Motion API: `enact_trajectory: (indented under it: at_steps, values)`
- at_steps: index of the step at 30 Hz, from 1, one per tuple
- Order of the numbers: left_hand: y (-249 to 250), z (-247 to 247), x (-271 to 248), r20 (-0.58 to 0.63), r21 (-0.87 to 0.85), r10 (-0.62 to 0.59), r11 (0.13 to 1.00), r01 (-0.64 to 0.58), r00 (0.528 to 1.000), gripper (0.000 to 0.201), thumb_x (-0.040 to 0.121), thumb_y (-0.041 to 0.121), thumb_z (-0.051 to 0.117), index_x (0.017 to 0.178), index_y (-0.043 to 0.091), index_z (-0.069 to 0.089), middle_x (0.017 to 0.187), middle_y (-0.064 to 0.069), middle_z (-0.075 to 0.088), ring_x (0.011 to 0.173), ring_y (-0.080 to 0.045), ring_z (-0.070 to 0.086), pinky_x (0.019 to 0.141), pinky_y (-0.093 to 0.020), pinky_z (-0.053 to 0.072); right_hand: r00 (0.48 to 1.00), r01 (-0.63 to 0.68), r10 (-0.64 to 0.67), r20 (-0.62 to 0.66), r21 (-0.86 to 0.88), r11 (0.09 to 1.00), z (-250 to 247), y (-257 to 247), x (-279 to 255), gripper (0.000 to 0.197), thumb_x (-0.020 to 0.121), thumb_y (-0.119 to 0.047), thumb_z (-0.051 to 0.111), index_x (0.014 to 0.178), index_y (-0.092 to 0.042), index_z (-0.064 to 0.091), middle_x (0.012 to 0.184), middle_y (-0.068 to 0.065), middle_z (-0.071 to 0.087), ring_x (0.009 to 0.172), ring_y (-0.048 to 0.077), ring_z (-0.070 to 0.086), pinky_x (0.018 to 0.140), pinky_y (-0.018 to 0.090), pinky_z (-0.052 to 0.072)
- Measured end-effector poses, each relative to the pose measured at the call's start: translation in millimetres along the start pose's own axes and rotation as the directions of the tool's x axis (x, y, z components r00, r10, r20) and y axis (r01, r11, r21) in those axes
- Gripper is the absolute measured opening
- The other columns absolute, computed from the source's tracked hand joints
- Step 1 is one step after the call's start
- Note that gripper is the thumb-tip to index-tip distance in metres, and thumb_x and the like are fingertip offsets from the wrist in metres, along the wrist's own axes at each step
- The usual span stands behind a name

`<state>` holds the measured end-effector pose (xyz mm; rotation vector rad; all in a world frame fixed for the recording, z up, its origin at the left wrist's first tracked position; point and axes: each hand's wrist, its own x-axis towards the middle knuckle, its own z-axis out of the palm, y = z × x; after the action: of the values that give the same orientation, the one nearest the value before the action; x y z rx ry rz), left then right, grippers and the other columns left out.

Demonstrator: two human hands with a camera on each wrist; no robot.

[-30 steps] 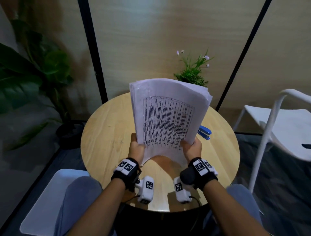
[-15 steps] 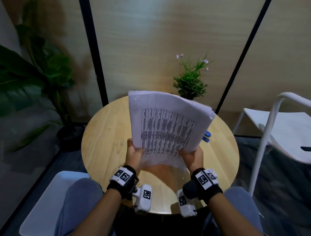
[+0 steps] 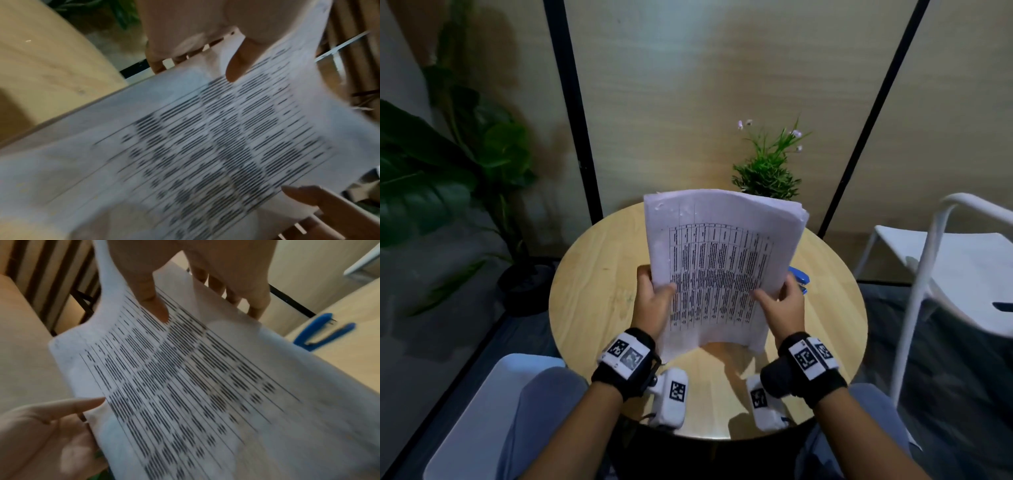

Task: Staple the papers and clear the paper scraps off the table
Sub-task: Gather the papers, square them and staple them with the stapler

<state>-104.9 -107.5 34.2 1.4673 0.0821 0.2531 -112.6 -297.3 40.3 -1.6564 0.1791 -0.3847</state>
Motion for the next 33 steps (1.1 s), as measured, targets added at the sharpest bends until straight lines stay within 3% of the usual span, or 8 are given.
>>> enact_trajectory:
  at_steps: [4, 8, 11, 14, 17, 22, 28, 33]
  values:
    - [47, 1, 19, 0.053, 0.012, 0.205, 0.979, -0.206, 0.977, 0.029, 0.092, -0.007, 0.045, 0.096, 0.021, 0.038, 0.089, 0.006, 0.054, 0.076, 0.000, 0.058, 0.076, -0.025, 0.048, 0.984, 0.178, -0.174, -0.046, 0.083, 0.981, -3, -41, 18, 0.031, 0.082, 0.009, 0.057, 0.107, -0.009, 0.054, 0.090, -0.004, 0.062, 0.072, -0.010, 0.059, 0.066, 0.013, 0.051]
    - [71, 4, 25, 0.094, -0.003, 0.292, 0.956, -0.293, 0.952, 0.030, 0.095, -0.003, 0.041, 0.092, 0.027, 0.038, 0.090, 0.003, 0.053, 0.079, -0.009, 0.057, 0.076, -0.030, 0.049, 0.955, 0.292, -0.286, -0.074, 0.103, 0.951, -1, -72, 27, 0.032, 0.084, 0.007, 0.047, 0.097, -0.022, 0.056, 0.089, -0.009, 0.061, 0.074, -0.012, 0.058, 0.069, 0.009, 0.047]
    - [70, 5, 22, 0.082, 0.022, 0.312, 0.949, -0.315, 0.946, 0.024, 0.095, -0.002, 0.041, 0.098, 0.021, 0.034, 0.093, 0.004, 0.052, 0.077, 0.000, 0.058, 0.071, -0.020, 0.052, 0.952, 0.302, -0.293, -0.084, 0.110, 0.947, -1, -71, 26, 0.030, 0.085, 0.007, 0.046, 0.103, -0.016, 0.054, 0.091, -0.008, 0.060, 0.074, -0.014, 0.057, 0.069, 0.007, 0.047]
    - [56, 5, 16, 0.058, 0.088, 0.263, 0.960, -0.267, 0.963, 0.023, 0.095, -0.001, 0.043, 0.105, 0.014, 0.029, 0.105, -0.008, 0.053, 0.081, -0.003, 0.059, 0.076, -0.026, 0.049, 0.972, 0.235, -0.232, -0.039, 0.089, 0.968, 1, -56, 19, 0.035, 0.086, 0.009, 0.046, 0.114, -0.011, 0.052, 0.092, -0.006, 0.060, 0.071, -0.016, 0.058, 0.065, 0.005, 0.047]
    - [56, 6, 17, 0.045, 0.125, 0.294, 0.946, -0.298, 0.955, 0.026, 0.095, -0.001, 0.043, 0.107, 0.015, 0.025, 0.114, -0.022, 0.052, 0.088, -0.016, 0.058, 0.072, -0.019, 0.049, 0.980, 0.196, -0.193, -0.036, 0.101, 0.975, 4, -60, 19, 0.037, 0.086, 0.009, 0.047, 0.119, -0.006, 0.052, 0.091, -0.003, 0.062, 0.075, -0.006, 0.061, 0.069, 0.017, 0.052]
    - [73, 3, 18, 0.030, 0.056, 0.414, 0.908, -0.415, 0.910, 0.035, 0.094, -0.008, 0.041, 0.109, 0.020, 0.025, 0.091, 0.008, 0.054, 0.072, 0.008, 0.062, 0.064, -0.009, 0.052, 0.955, 0.295, -0.291, -0.052, 0.127, 0.947, 0, -81, 22, 0.038, 0.084, 0.008, 0.051, 0.097, -0.028, 0.054, 0.094, 0.005, 0.061, 0.084, 0.014, 0.059, 0.074, 0.030, 0.052]
    - [41, 6, 14, 0.078, 0.058, 0.165, 0.984, -0.170, 0.983, 0.026, 0.094, -0.008, 0.036, 0.103, 0.016, 0.034, 0.093, 0.003, 0.054, 0.083, -0.002, 0.055, 0.071, -0.011, 0.049, 0.996, 0.090, -0.089, -0.021, 0.051, 0.995, 6, -45, 12, 0.021, 0.087, -0.001, 0.052, 0.102, -0.016, 0.052, 0.101, 0.016, 0.064, 0.095, 0.031, 0.063, 0.085, 0.048, 0.054]
    - [53, 7, 23, 0.064, -0.019, 0.218, 0.976, -0.218, 0.974, 0.022, 0.094, -0.010, 0.035, 0.105, 0.007, 0.026, 0.094, 0.005, 0.051, 0.086, -0.002, 0.053, 0.070, -0.005, 0.048, 0.984, 0.172, -0.165, -0.063, 0.124, 0.977, 5, -58, 15, 0.027, 0.087, 0.002, 0.051, 0.105, -0.018, 0.050, 0.094, 0.002, 0.062, 0.084, 0.014, 0.060, 0.075, 0.030, 0.053]
